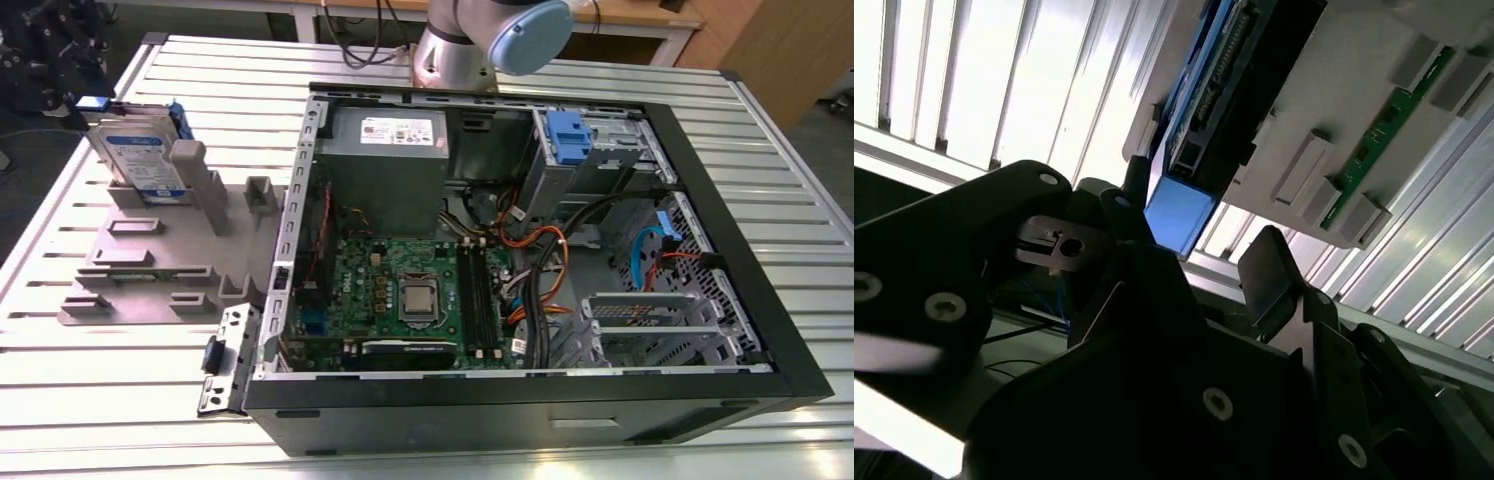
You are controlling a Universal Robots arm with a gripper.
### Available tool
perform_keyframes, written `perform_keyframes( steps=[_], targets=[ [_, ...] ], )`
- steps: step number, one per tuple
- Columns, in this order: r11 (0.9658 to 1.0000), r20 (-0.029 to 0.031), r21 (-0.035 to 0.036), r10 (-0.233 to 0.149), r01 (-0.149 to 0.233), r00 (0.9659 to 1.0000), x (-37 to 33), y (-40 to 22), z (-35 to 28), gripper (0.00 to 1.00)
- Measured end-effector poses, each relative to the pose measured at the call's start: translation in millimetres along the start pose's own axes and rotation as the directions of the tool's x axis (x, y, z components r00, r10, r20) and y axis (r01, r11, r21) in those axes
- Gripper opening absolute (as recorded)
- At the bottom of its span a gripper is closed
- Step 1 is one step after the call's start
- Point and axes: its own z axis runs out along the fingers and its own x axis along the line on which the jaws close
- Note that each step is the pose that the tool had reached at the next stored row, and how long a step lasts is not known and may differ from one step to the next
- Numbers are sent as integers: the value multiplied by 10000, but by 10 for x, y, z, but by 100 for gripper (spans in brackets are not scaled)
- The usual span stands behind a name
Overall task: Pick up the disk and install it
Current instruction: 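Pick up the disk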
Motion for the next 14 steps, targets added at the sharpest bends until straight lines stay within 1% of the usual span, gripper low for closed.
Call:
perform_keyframes(
  steps=[2, 6, 9, 11, 12, 14],
  targets=[
    [10000, 0, 0, -66, 66, 10000, -6, 1, 18, 62],
    [9995, -1, 1, -320, 320, 9995, -15, 4, 46, 62],
    [9993, -1, 1, -364, 364, 9993, -40, 8, 62, 62],
    [9993, 0, 3, -364, 364, 9993, -55, 13, 71, 61],
    [9993, 0, 2, -364, 364, 9993, -59, 18, 75, 54],
    [9993, -1, -1, -364, 364, 9993, -64, 30, 85, 54]
  ],
)
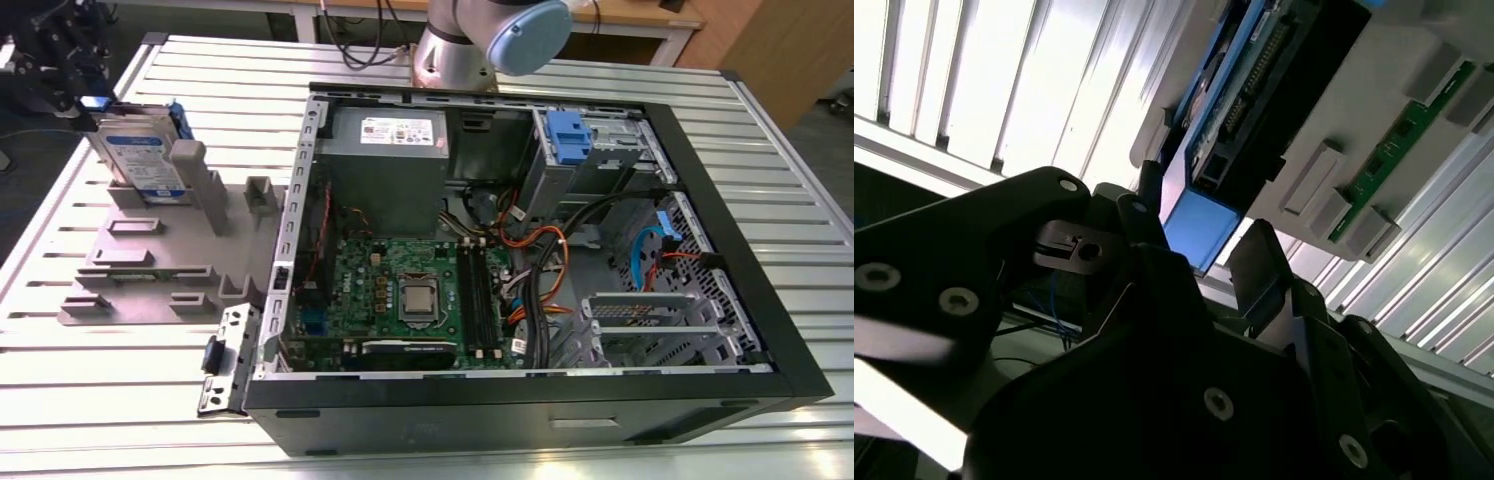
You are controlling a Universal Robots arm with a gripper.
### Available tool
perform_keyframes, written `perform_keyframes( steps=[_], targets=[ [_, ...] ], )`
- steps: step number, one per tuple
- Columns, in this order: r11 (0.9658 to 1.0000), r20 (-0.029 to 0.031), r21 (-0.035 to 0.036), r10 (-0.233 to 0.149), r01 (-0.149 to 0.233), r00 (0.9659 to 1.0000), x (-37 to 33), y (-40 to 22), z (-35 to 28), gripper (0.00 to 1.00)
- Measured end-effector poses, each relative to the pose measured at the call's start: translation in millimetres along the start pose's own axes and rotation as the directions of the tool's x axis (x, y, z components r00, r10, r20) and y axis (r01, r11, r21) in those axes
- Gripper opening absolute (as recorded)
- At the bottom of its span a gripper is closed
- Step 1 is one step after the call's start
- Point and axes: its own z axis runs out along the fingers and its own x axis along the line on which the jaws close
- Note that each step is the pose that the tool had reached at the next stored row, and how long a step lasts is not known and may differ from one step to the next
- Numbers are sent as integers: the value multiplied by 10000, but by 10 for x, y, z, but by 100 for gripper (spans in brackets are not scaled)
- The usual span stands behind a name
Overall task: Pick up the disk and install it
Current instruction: 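Pick up the disk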
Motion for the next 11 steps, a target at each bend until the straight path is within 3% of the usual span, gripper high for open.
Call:
perform_keyframes(
  steps=[11],
  targets=[
    [9999, 6, 2, -128, 128, 9999, -29, 47, 80, 54]
  ],
)
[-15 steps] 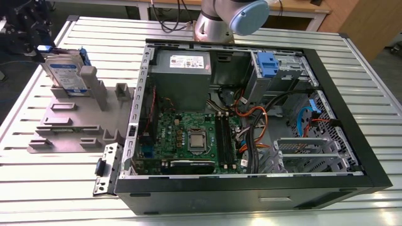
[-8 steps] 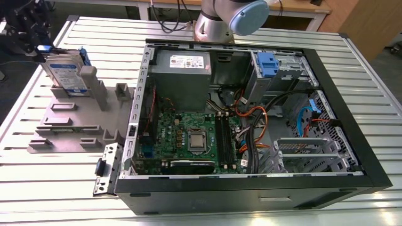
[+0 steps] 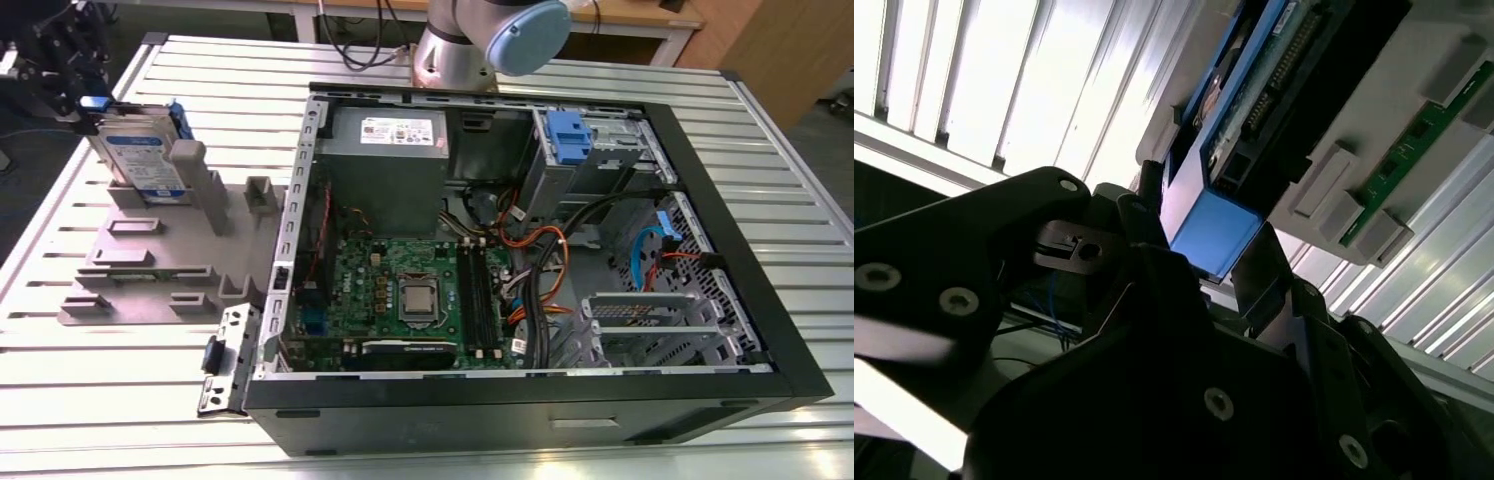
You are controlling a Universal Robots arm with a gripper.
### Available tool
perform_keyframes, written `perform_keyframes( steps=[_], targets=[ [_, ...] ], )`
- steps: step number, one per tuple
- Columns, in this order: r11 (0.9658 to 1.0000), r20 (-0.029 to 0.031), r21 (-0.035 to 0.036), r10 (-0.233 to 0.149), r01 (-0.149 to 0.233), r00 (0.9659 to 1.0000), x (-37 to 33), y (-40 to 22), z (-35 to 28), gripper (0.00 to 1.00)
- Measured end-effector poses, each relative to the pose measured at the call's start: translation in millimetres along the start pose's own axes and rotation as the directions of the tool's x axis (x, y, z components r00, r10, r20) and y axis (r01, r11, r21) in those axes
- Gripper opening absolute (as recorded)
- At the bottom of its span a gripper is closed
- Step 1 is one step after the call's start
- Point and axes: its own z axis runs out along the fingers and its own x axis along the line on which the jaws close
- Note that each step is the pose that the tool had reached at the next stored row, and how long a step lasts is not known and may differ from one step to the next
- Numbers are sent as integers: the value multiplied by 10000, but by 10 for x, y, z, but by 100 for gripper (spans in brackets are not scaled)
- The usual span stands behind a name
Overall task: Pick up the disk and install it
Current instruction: 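Pick up the disk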
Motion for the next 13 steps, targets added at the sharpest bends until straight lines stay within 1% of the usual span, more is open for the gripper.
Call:
perform_keyframes(
  steps=[6, 8, 9, 13],
  targets=[
    [10000, 0, 1, -6, 6, 10000, -1, 1, 19, 54],
    [10000, -1, 1, -6, 6, 10000, -1, 1, 25, 53],
    [10000, -3, 1, -6, 6, 10000, -1, 1, 28, 45],
    [10000, -26, 3, 21, -21, 10000, -1, 1, 44, 45]
  ],
)
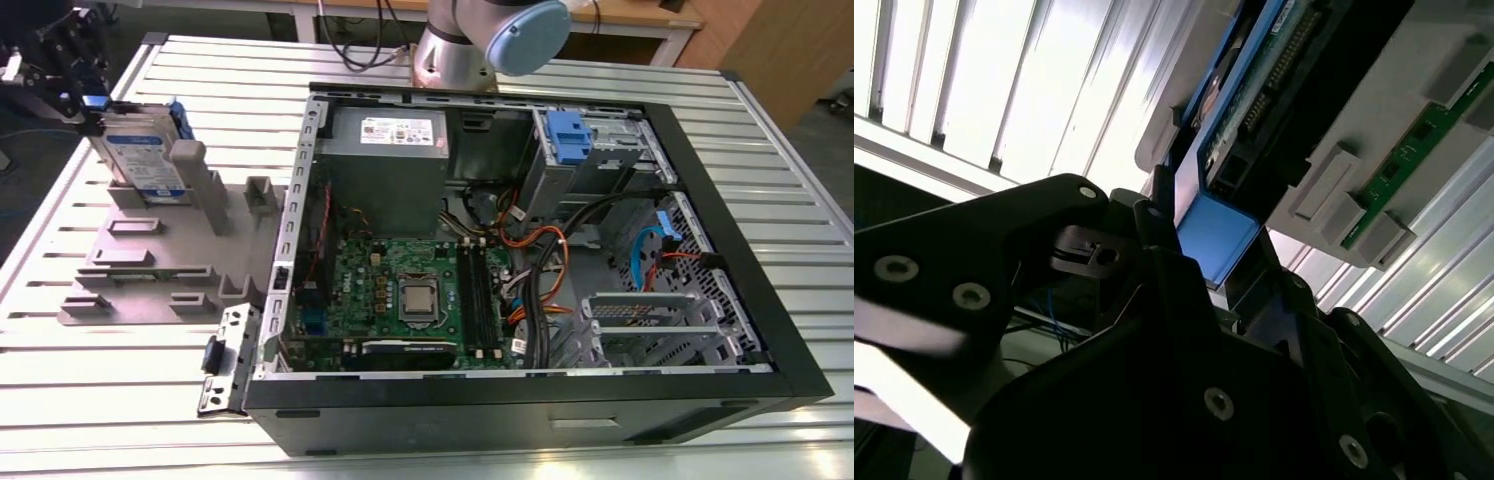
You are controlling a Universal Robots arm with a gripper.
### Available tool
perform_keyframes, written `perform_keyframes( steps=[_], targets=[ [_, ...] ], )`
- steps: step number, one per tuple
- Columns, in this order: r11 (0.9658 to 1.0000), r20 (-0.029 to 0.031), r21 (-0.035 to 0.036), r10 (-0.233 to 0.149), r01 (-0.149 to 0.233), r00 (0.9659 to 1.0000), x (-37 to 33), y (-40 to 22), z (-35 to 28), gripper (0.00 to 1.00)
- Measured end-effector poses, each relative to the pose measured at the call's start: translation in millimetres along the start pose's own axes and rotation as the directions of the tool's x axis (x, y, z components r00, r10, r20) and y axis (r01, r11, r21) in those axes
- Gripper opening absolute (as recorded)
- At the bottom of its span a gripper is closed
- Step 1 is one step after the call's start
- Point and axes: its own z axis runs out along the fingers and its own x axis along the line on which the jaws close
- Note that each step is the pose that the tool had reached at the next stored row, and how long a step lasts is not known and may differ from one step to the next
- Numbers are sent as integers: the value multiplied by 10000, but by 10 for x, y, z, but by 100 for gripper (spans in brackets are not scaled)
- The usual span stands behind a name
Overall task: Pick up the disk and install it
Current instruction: 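Pick up the disk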
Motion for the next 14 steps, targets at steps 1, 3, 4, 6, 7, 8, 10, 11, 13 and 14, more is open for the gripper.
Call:
perform_keyframes(
  steps=[1, 3, 4, 6, 7, 8, 10, 11, 13, 14],
  targets=[
    [10000, -7, 0, 16, -16, 10000, 0, 0, 5, 45],
    [10000, -41, 1, 45, -45, 10000, 1, 0, 11, 45],
    [10000, -61, 2, 59, -59, 10000, 2, 0, 15, 45],
    [9999, -103, 6, 104, -104, 9999, 4, 0, 23, 45],
    [9999, -121, 5, 145, -145, 9998, 5, 0, 25, 45],
    [9998, -132, 4, 199, -199, 9997, 5, 0, 26, 45],
    [9995, -133, 5, 303, -303, 9995, 5, 0, 30, 45],
    [9994, -133, 6, 343, -343, 9993, 5, 0, 33, 45],
    [9992, -133, 5, 409, -409, 9991, 5, -1, 37, 45],
    [9991, -134, 4, 412, -412, 9991, 5, -1, 38, 45]
  ],
)
